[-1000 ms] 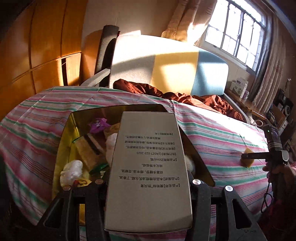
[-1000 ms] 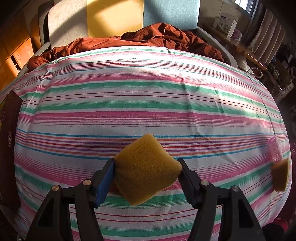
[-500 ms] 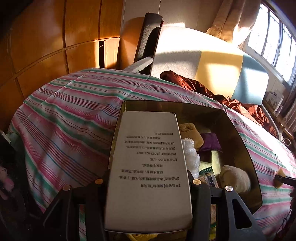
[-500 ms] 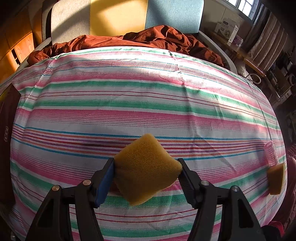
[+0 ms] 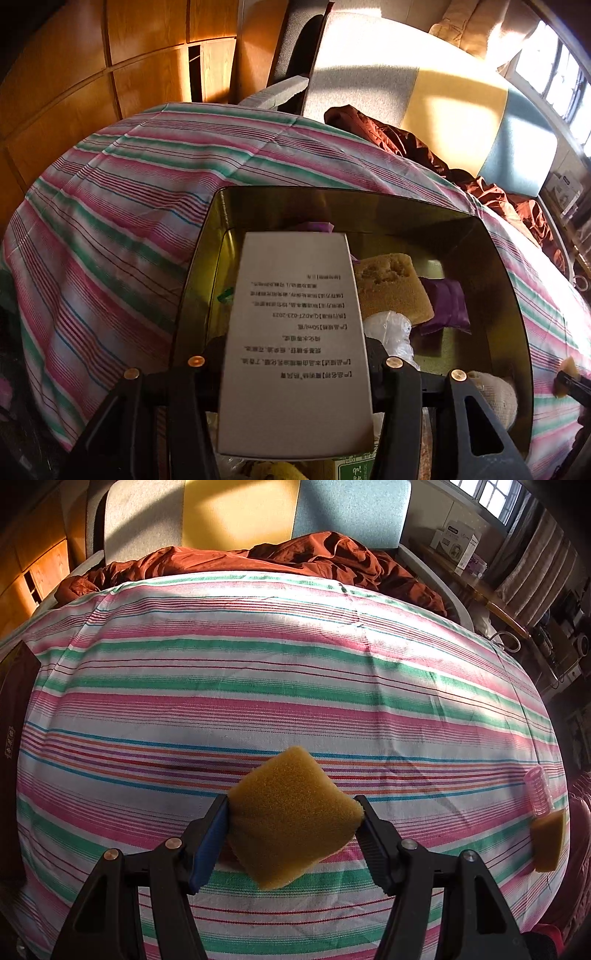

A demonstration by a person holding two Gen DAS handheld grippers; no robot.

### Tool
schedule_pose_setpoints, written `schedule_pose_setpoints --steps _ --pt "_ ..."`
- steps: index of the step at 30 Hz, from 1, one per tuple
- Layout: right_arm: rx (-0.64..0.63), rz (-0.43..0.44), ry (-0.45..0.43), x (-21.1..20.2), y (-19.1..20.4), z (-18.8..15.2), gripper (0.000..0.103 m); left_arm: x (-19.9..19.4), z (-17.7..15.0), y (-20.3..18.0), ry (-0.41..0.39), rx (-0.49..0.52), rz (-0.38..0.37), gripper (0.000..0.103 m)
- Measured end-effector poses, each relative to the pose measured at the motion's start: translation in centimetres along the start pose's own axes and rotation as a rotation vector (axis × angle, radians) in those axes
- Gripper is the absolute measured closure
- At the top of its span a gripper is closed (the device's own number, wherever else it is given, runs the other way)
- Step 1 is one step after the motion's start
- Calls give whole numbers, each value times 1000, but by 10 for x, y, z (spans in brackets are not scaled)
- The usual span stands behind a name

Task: Organize objects
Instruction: 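Release the white box into the tray with the left gripper while the right holds the sponge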

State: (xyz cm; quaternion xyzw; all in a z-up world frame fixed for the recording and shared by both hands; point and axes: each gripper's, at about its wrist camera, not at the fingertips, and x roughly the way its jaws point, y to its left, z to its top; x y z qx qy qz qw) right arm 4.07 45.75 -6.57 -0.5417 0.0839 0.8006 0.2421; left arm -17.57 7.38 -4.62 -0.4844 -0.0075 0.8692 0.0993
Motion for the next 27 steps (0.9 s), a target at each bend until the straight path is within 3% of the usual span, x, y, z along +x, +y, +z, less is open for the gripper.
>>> schedule_pose_setpoints --steps 3,16,27 --pt "1 2 0 0 0 0 36 3 -5 -1 17 4 16 37" --pt "-38 -1 -13 -4 8 -2 37 -82 -47 4 -258 48 86 26" --pt "-71 120 7 -10 36 -8 38 -124 -76 6 -322 71 61 25"
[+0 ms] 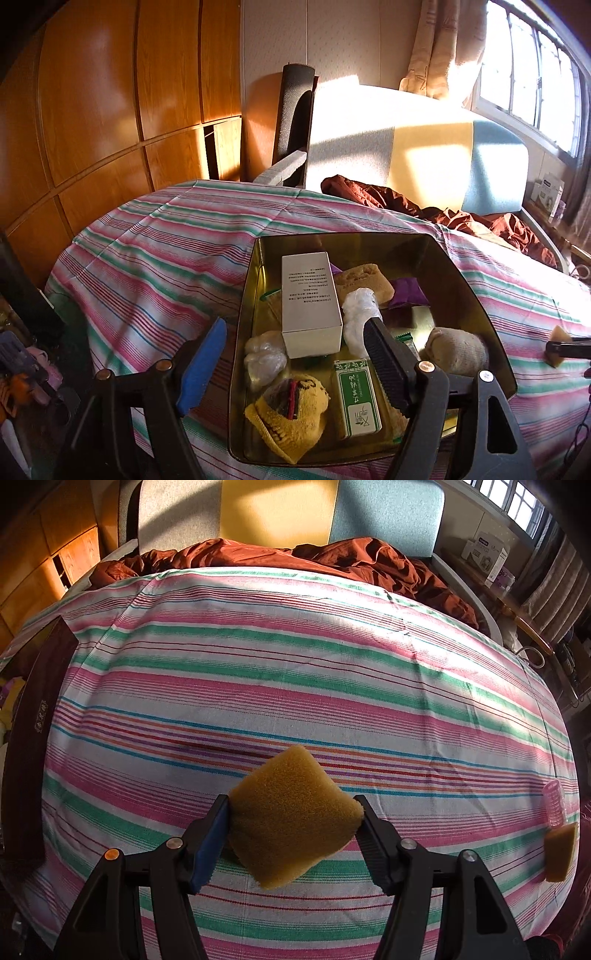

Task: Organize objects
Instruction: 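Release the white box into the tray with the left gripper while the right holds the sponge, then lower the yellow sponge into the gold tray and open the right gripper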

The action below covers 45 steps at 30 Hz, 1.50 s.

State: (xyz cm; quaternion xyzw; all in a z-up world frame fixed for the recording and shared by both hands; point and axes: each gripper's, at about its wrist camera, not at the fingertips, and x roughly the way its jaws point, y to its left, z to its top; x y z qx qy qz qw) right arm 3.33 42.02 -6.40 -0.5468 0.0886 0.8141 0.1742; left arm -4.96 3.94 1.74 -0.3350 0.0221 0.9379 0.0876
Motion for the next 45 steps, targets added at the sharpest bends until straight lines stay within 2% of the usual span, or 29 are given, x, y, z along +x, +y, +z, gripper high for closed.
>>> schedule_pose_setpoints --steps 4,6,12,18,21,26,31,35,39,42,45 --pt "-19 69 11 -3 25 -3 38 -5 -7 0 7 11 -12 25" --pt "-11 137 18 -6 38 -1 39 -6 -10 3 12 8 -19 25" --pt "-51 257 -109 -55 92 17 39 -8 -18 11 20 0 -22 25" --pt "-178 367 -202 -88 179 31 39 -8 -21 19 30 -23 -24 24" --pt "-248 397 -217 -88 221 36 38 -11 -21 25 24 -18 -44 24" --pt "-310 373 -182 -59 270 43 37 -14 -20 40 26 -30 -39 24" --pt "-341 347 -91 -19 291 44 32 -8 -27 53 54 -63 -25 22" --pt "-334 362 -85 -13 288 42 26 -4 -32 54 75 -80 -29 20" --pt "-319 375 -114 -26 280 38 20 -3 -33 50 73 -79 -33 12" --pt "-322 361 -162 -41 274 32 18 -6 -32 46 69 -79 -37 3" --pt "-325 350 -203 -54 271 28 13 -9 -30 41 63 -72 -37 0"
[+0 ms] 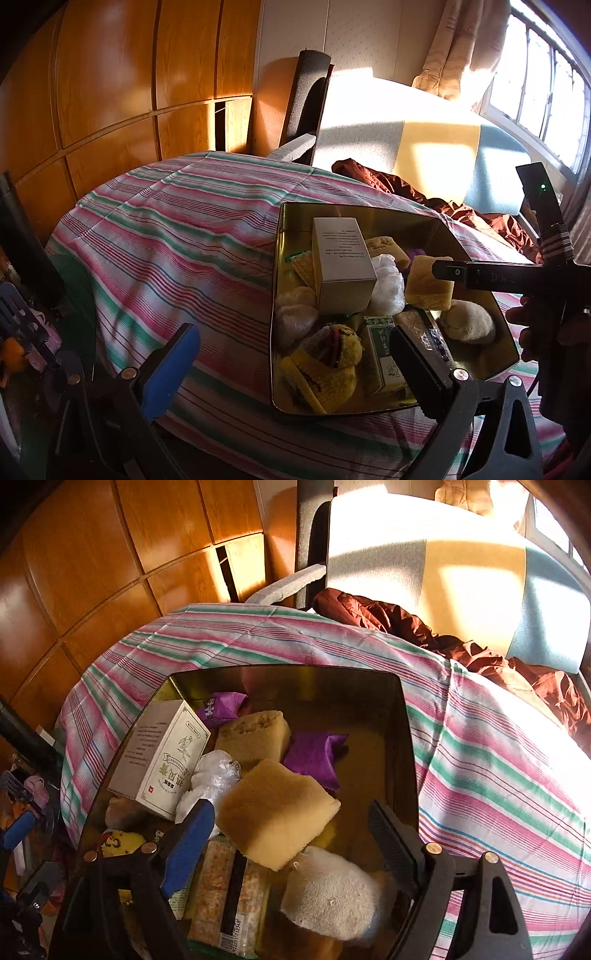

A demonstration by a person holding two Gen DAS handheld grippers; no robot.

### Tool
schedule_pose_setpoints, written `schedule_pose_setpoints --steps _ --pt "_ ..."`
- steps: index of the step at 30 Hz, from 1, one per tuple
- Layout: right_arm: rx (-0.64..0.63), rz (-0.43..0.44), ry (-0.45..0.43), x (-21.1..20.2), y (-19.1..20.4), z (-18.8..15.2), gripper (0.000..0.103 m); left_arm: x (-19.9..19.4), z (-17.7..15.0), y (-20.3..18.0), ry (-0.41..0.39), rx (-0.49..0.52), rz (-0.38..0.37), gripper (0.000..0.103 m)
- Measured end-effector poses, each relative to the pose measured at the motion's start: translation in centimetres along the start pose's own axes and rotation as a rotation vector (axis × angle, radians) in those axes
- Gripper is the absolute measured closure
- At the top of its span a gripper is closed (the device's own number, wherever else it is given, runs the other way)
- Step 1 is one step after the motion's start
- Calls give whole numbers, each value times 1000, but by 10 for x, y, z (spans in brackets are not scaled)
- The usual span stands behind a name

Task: Organize objects
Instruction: 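Lower the yellow sponge into the gold tray and open the right gripper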

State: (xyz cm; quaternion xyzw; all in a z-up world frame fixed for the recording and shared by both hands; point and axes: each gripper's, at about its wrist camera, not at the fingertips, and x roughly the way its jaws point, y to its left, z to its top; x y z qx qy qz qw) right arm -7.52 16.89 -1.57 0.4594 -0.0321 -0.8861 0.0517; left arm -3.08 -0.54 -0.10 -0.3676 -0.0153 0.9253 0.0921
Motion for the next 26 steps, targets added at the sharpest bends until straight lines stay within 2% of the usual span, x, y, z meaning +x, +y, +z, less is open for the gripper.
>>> schedule_pose_setpoints --steps 5,9,14,17,20,26 --pt "3 7 -51 -26 6 -12 13 -8 3 -8 -6 9 3 0" --pt "21 -34 -64 -39 8 -37 13 -19 4 -19 -47 45 47 0" --pt "75 -84 -89 -54 3 -65 13 -30 -2 -28 -84 36 71 0" --pt "73 -138 -113 -65 4 -77 13 -31 -6 -30 -73 11 72 0" --pt "63 -192 -136 -73 5 -82 13 -30 -10 -30 -67 -10 79 0" --pt "32 -211 -170 -79 14 -80 13 -34 -13 -31 -69 -7 81 0"
